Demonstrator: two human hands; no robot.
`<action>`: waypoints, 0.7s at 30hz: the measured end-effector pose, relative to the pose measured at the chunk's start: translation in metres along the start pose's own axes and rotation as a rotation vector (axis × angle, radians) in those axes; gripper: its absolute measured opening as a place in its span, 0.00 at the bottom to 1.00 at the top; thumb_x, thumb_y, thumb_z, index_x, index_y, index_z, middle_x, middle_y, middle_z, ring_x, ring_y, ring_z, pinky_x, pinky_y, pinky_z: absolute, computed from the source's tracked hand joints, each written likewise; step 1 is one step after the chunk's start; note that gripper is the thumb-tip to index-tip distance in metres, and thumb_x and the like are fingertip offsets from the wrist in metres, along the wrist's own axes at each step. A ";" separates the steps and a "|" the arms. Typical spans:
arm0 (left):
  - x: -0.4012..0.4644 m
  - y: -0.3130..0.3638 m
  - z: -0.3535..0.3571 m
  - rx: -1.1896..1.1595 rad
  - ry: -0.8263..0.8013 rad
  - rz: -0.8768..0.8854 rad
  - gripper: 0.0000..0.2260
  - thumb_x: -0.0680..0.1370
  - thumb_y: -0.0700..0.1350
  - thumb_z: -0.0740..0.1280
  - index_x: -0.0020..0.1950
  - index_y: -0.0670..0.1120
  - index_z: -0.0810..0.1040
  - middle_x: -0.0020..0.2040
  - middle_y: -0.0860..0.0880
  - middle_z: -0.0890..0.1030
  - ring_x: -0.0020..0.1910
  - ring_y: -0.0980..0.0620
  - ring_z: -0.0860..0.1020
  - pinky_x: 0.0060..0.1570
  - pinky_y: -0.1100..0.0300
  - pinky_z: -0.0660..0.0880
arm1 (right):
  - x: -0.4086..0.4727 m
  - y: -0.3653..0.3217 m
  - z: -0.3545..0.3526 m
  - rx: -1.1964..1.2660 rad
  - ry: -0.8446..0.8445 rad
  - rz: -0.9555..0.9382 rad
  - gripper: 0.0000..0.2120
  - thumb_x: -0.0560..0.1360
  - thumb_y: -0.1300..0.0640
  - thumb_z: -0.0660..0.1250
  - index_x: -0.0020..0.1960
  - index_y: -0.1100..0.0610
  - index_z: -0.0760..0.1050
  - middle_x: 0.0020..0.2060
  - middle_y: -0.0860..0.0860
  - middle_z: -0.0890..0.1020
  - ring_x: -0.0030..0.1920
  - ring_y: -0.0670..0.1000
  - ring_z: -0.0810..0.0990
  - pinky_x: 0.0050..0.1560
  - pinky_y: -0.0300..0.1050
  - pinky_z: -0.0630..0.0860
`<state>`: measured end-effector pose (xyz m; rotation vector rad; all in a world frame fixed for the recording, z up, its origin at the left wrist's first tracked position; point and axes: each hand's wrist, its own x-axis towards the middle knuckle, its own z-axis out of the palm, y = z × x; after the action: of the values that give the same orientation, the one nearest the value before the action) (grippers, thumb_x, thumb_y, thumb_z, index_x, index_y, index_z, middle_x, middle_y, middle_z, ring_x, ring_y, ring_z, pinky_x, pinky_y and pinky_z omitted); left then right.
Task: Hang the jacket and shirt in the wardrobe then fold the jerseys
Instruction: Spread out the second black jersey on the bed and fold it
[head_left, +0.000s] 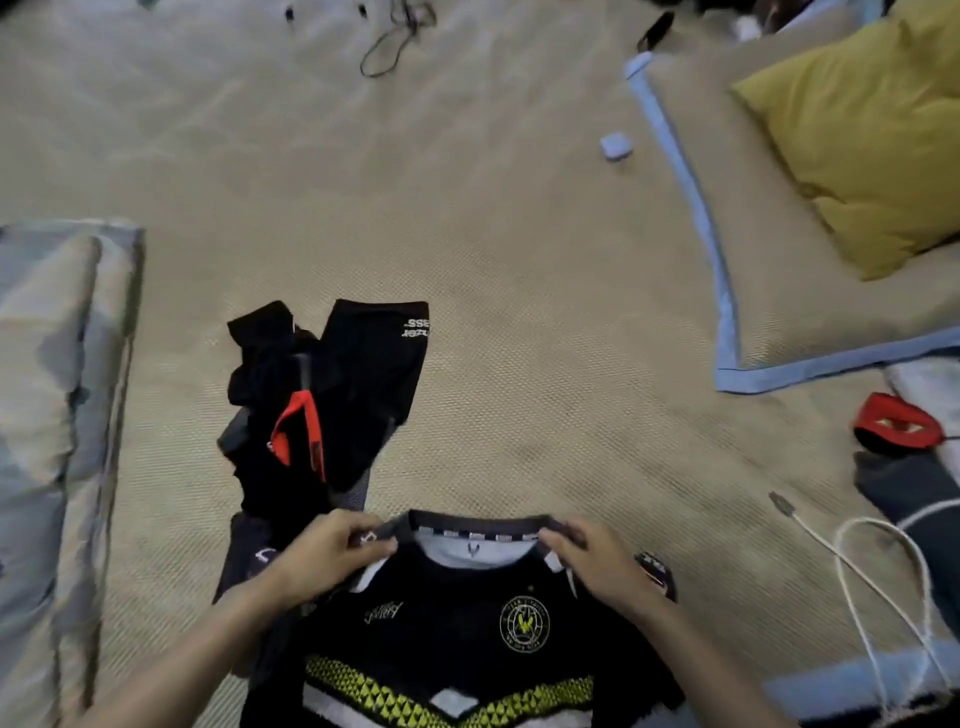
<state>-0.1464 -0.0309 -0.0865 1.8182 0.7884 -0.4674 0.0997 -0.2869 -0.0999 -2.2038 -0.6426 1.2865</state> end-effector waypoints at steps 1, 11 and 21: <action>0.026 -0.007 -0.003 -0.031 0.023 0.023 0.20 0.74 0.62 0.70 0.39 0.45 0.78 0.31 0.57 0.71 0.32 0.62 0.68 0.34 0.56 0.68 | 0.024 0.003 -0.003 0.036 0.036 -0.003 0.10 0.80 0.50 0.68 0.44 0.52 0.83 0.34 0.42 0.85 0.37 0.43 0.82 0.43 0.46 0.77; 0.207 -0.035 -0.052 -0.254 0.354 0.029 0.16 0.78 0.47 0.73 0.34 0.41 0.74 0.29 0.49 0.69 0.27 0.54 0.68 0.25 0.63 0.64 | 0.240 -0.026 -0.041 0.005 0.268 -0.209 0.11 0.79 0.49 0.70 0.47 0.56 0.85 0.38 0.47 0.85 0.42 0.46 0.82 0.44 0.43 0.74; 0.247 -0.022 -0.090 -0.227 0.534 0.032 0.16 0.76 0.49 0.75 0.47 0.35 0.80 0.38 0.46 0.75 0.37 0.54 0.71 0.36 0.59 0.68 | 0.284 -0.052 -0.080 -0.130 0.125 -0.103 0.30 0.68 0.31 0.75 0.38 0.61 0.79 0.31 0.49 0.79 0.33 0.46 0.76 0.37 0.46 0.68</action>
<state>0.0080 0.1301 -0.2261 1.7529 1.1194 0.1407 0.2882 -0.0851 -0.2168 -2.3012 -0.7996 1.0737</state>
